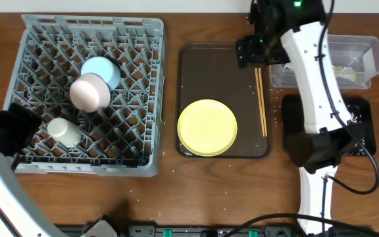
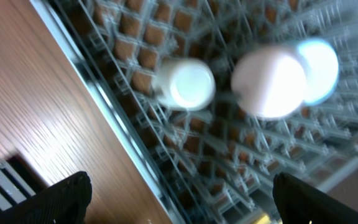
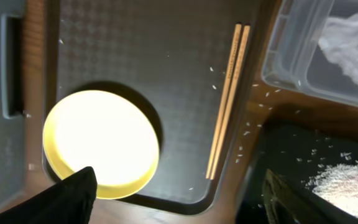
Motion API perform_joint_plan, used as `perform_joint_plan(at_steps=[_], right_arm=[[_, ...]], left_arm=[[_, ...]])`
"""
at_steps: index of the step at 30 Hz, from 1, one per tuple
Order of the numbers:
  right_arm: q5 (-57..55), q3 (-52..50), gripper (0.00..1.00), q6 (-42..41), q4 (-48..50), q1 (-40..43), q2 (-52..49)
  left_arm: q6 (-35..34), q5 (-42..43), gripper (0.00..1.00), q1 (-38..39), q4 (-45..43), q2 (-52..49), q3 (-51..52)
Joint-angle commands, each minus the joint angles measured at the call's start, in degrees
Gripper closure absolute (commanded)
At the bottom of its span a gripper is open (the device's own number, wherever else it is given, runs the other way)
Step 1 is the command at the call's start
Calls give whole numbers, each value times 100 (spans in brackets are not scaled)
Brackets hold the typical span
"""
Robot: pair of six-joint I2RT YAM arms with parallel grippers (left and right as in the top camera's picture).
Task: Sort waste into correct bins and load items into the dishwasher
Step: 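Move the right gripper back over the wooden chopsticks on the tray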
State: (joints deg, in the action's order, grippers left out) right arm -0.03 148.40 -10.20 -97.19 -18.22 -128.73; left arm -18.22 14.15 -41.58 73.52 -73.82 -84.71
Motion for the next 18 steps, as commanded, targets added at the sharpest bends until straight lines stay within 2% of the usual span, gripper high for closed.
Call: perform_joint_plan(at_steps=[1, 4, 7, 11, 18], right_arm=[[-780, -92, 19, -291, -13, -142, 55], [-894, -175, 21, -426, 13, -166, 46], [-866, -424, 29, -527, 129, -127, 46], [-870, -1073, 51, -525, 450, -118, 46], [-570, -2323, 63, -520, 1292, -118, 46]], left_arm=[[-13, 894, 6, -28, 151, 4, -76], [-9, 984, 6, -28, 149, 4, -76], [-9, 970, 6, -31, 149, 4, -76], [-9, 960, 6, -28, 149, 4, -76], [-9, 960, 6, -31, 149, 4, -76]])
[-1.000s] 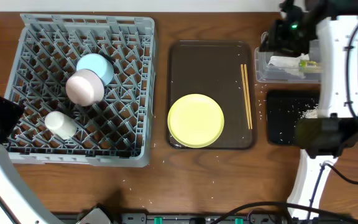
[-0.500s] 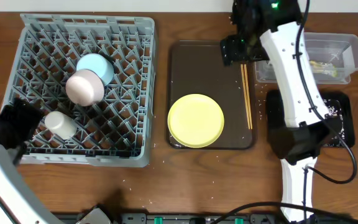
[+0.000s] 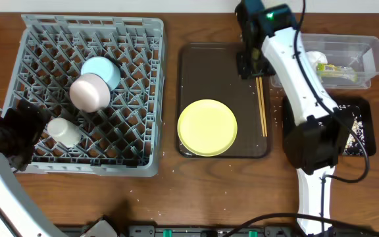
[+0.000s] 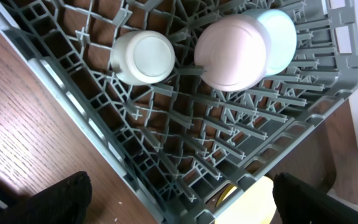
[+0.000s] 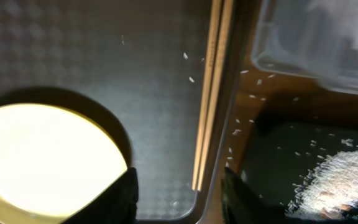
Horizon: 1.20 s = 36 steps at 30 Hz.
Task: Sort waste into correct bins and load items into the dishwasher
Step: 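Move the right gripper back over the wooden chopsticks on the tray, then grasp one wooden chopstick with the right gripper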
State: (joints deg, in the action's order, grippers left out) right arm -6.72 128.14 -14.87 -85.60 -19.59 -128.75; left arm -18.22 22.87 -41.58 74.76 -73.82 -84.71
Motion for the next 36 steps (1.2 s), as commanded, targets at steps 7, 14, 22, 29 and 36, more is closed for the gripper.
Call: perform_joint_plan(at_steps=[7, 14, 22, 29, 36], right_arm=[[138, -1182, 62, -52, 962, 50, 48], [131, -1694, 62, -98, 1534, 205, 46], [247, -1971, 61, -92, 1993, 356, 46], [243, -2455, 76, -98, 2485, 356, 37], [238, -2518, 69, -68, 2629, 361, 37]], left_arm=[[-9, 87, 6, -28, 24, 4, -76], [-9, 87, 6, -31, 24, 4, -76], [-9, 85, 6, -31, 22, 4, -76], [-9, 85, 6, -28, 22, 4, -76], [-7, 24, 6, -28, 22, 4, -76]])
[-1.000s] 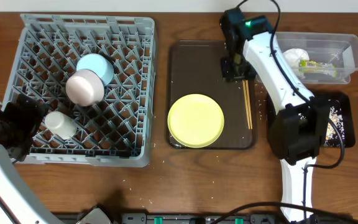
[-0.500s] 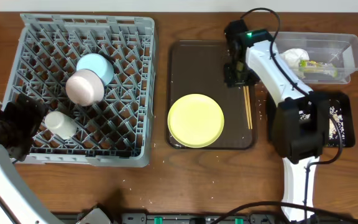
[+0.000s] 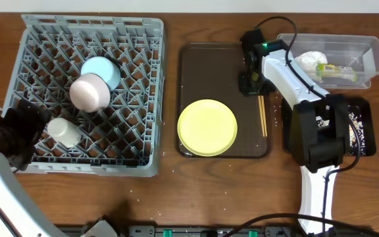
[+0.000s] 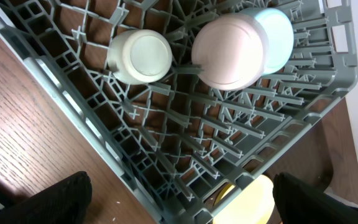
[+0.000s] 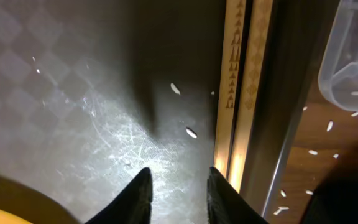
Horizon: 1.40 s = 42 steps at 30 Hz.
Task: Sort waste into correct bins and load items into the dishwasher
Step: 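Grasp one wooden chopstick with the right gripper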
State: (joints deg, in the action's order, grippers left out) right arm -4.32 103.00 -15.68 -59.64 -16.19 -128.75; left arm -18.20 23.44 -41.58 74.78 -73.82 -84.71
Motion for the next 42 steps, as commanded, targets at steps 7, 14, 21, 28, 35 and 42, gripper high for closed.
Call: perform_joint_plan(at_steps=[7, 14, 21, 28, 35, 42], right_arm=[[-20, 13, 52, 339, -57, 101, 57], [186, 11, 42, 400, 28, 372, 55], [684, -11, 48, 590, 94, 476, 48], [909, -11, 55, 590, 52, 367, 48], [629, -168, 54, 393, 208, 299, 33], [627, -350, 53, 396, 372, 304, 13]], left_arm=[[-11, -33, 6, -28, 20, 4, -76], [-11, -33, 6, -31, 20, 4, -76], [-11, -33, 6, -28, 20, 4, -76], [-9, -33, 6, -31, 20, 4, -76], [-11, -33, 6, -31, 20, 4, -76], [-11, -33, 6, -31, 20, 4, -76]])
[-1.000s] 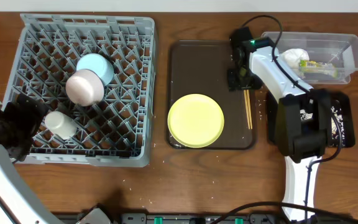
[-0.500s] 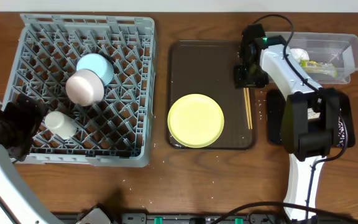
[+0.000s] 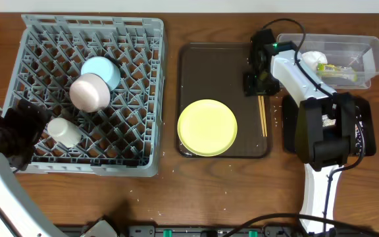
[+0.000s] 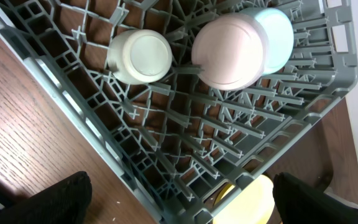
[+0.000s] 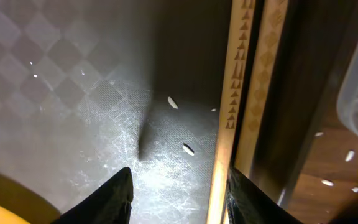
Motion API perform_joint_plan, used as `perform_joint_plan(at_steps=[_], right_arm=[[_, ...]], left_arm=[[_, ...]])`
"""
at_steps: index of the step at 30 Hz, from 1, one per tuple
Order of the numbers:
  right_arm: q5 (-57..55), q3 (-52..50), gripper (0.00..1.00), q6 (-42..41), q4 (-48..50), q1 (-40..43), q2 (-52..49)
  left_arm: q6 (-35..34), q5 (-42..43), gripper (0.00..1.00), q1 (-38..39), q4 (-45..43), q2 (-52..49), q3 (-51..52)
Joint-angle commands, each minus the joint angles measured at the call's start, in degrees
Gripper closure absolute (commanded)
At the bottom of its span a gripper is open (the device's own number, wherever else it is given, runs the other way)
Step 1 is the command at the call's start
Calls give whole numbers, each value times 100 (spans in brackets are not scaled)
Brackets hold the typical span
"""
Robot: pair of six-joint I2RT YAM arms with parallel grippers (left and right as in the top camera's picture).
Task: Sort waste into correct bins and load items into the dishwasher
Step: 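Grasp one wooden chopstick with the right gripper, then carry the chopstick to the rack and release it inside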
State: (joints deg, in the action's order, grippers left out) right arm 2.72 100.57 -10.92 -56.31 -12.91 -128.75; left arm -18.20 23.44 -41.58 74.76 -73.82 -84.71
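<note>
Two wooden chopsticks (image 3: pixel 263 115) lie along the right edge of the brown tray (image 3: pixel 209 66), next to a yellow plate (image 3: pixel 207 127). My right gripper (image 3: pixel 260 82) is low over their far end, open. In the right wrist view one chopstick (image 5: pixel 227 124) runs just inside the right finger (image 5: pixel 244 199) of the right gripper (image 5: pixel 179 180); the other lies beyond it. My left gripper (image 4: pixel 179 208) hangs wide open and empty over the grey rack's (image 3: pixel 91 164) front-left corner. The rack holds a white cup (image 4: pixel 140 56), a pink bowl (image 4: pixel 229 51) and a blue bowl (image 4: pixel 278 31).
A clear bin (image 3: pixel 367 49) with white waste and a wrapper stands at the back right. A black bin (image 3: pixel 364 131) with rice sits in front of it, partly under the right arm. Rice grains dot the tray and the table between tray and bins.
My right gripper has shifted slightly right toward the chopsticks and its jaws stand wider apart, one chopstick now just inside the right finger. The left arm has not moved.
My right gripper was wide open, high over the tray's back right corner, while the left wrist view was blurred. Then it was lower over the chopsticks with jaws narrower, and the left arm still. Later it hung close above the tray beside the chopsticks, and now partly over them.
</note>
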Motion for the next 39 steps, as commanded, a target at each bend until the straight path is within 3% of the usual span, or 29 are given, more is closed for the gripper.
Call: perform_joint_plan(at_steps=[1, 8, 11, 12, 13, 21, 29, 33, 39], right_arm=[[-76, -136, 53, -81, 59, -24, 13], [-70, -308, 55, -85, 131, -31, 13], [-72, -337, 75, -129, 125, -31, 13], [-70, -337, 91, -162, 125, -35, 13], [-70, -337, 99, -238, 125, -46, 13], [1032, 179, 99, -481, -168, -66, 68], [1755, 2326, 99, -651, -992, -136, 116], [2527, 3101, 99, -1165, -785, -304, 116], [2632, 3095, 99, -2302, -160, -920, 114]], left_arm=[[-11, -33, 6, -31, 22, 4, -76], [-11, -33, 6, -28, 22, 4, -76], [-11, -33, 6, -31, 22, 4, -76], [-11, -33, 6, -28, 22, 4, -76], [-9, -33, 6, -31, 22, 4, -76], [-11, -33, 6, -31, 22, 4, -76], [-11, -33, 6, -28, 22, 4, -76], [-11, -33, 6, -31, 22, 4, -76], [-9, -33, 6, -31, 22, 4, -76]])
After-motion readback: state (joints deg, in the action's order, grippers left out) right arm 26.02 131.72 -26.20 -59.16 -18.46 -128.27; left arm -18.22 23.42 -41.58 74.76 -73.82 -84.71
